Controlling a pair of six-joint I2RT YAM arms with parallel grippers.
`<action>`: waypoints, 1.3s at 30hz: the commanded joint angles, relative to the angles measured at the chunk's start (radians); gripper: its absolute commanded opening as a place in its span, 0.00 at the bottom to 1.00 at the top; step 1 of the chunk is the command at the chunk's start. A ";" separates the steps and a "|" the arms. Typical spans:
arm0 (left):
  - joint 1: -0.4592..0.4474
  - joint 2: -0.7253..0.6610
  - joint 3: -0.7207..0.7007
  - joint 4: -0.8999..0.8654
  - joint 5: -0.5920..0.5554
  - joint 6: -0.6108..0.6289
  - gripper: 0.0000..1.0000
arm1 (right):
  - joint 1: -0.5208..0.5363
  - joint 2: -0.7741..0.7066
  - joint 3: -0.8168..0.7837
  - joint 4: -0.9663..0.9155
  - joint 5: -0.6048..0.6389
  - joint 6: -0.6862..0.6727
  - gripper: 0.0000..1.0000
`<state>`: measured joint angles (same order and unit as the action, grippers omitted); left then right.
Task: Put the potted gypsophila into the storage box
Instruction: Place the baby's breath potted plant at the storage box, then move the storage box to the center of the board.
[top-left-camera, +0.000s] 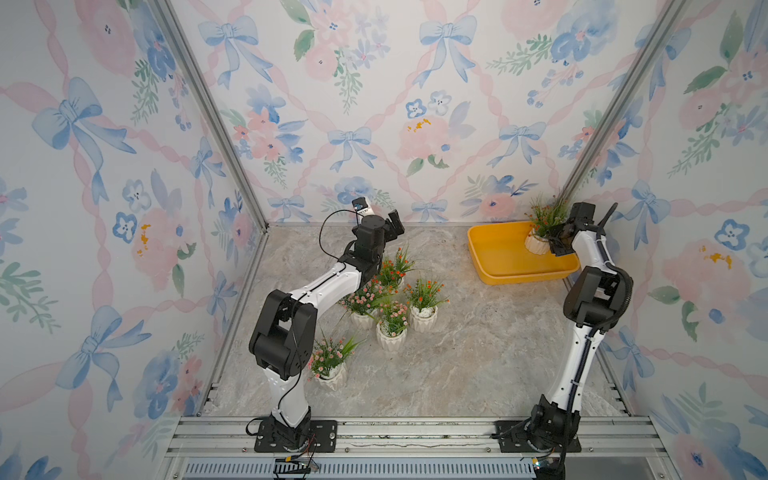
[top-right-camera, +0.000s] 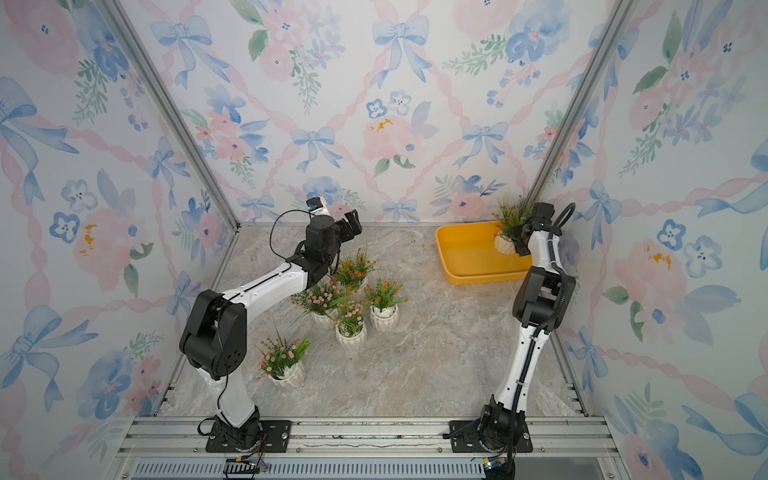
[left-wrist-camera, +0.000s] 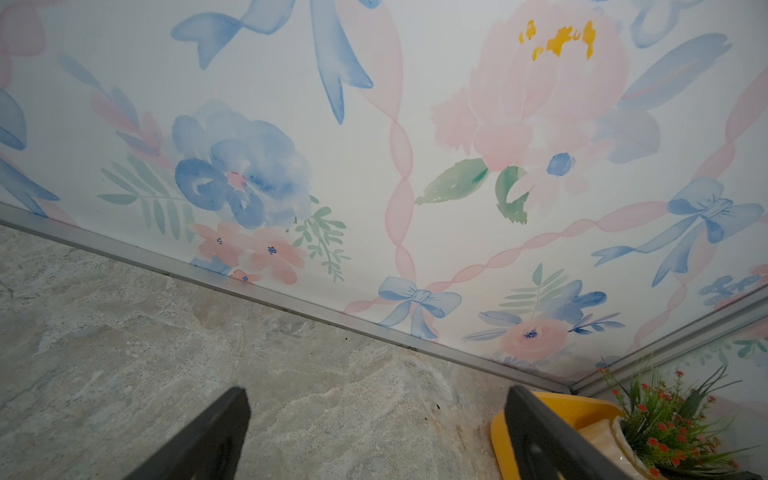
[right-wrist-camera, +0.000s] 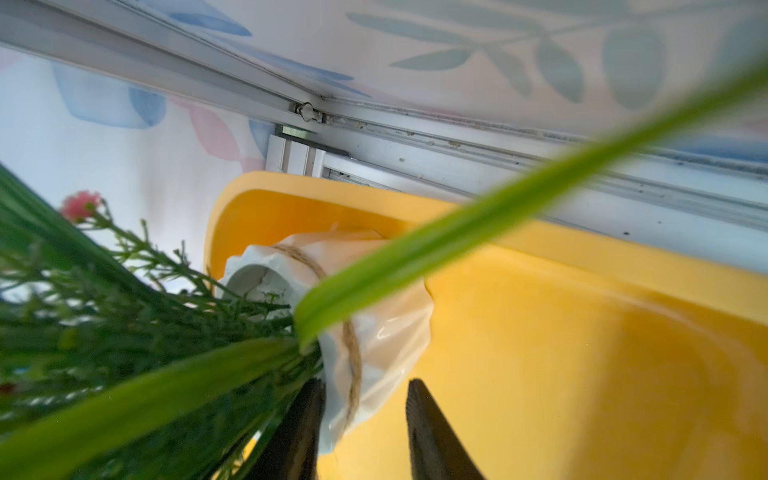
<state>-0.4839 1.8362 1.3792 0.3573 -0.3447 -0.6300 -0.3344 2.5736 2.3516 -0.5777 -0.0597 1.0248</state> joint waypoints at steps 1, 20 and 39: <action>-0.007 -0.028 -0.016 -0.008 -0.009 0.008 0.98 | 0.016 -0.090 -0.035 -0.013 0.020 -0.045 0.41; 0.004 -0.156 -0.124 -0.009 0.105 0.153 0.98 | 0.079 -0.488 -0.602 -0.183 0.002 -0.222 0.61; 0.039 -0.256 -0.221 -0.009 0.085 0.153 0.98 | 0.156 -0.371 -0.667 -0.118 -0.032 -0.117 0.39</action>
<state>-0.4549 1.6012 1.1648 0.3492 -0.2512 -0.4969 -0.1955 2.1704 1.6585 -0.6266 -0.1303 0.9039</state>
